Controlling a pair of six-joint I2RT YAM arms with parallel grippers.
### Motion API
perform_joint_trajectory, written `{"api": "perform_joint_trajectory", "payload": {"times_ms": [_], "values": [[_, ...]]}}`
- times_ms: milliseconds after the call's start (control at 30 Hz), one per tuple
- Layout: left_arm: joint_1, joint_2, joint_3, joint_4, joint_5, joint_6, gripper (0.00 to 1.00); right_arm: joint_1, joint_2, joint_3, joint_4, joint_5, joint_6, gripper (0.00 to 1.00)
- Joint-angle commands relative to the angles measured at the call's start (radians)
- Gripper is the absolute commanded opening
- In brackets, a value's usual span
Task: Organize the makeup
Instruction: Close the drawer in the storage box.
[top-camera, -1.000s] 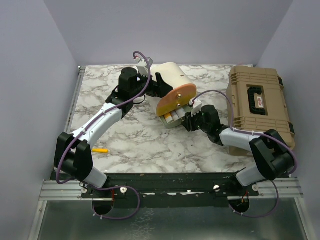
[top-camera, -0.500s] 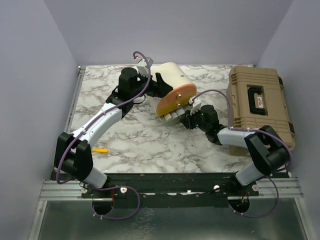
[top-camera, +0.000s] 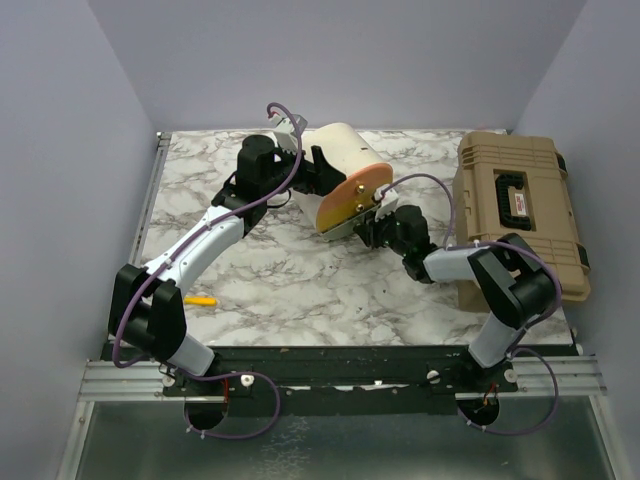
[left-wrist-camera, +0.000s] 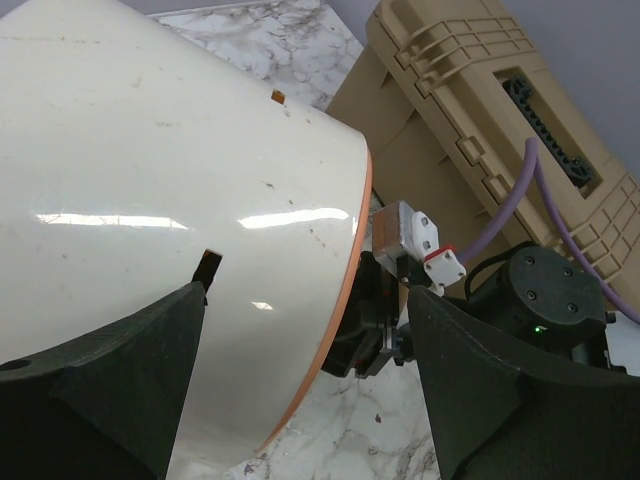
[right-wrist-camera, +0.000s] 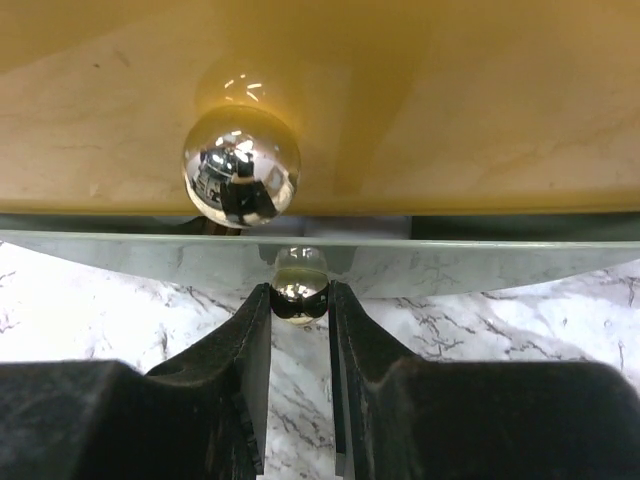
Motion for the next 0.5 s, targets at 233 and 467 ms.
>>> {"api": "perform_joint_trajectory", "payload": {"times_ms": [233, 467], "values": [[-0.006, 0.024, -0.011, -0.095, 0.07, 0.006, 0.83, -0.008, 0.092, 0.012, 0.408, -0.044, -0.138, 0.22], [-0.006, 0.019, -0.003, -0.107, 0.054, 0.019, 0.82, -0.009, 0.077, 0.015, 0.369, -0.089, -0.153, 0.23]]}}
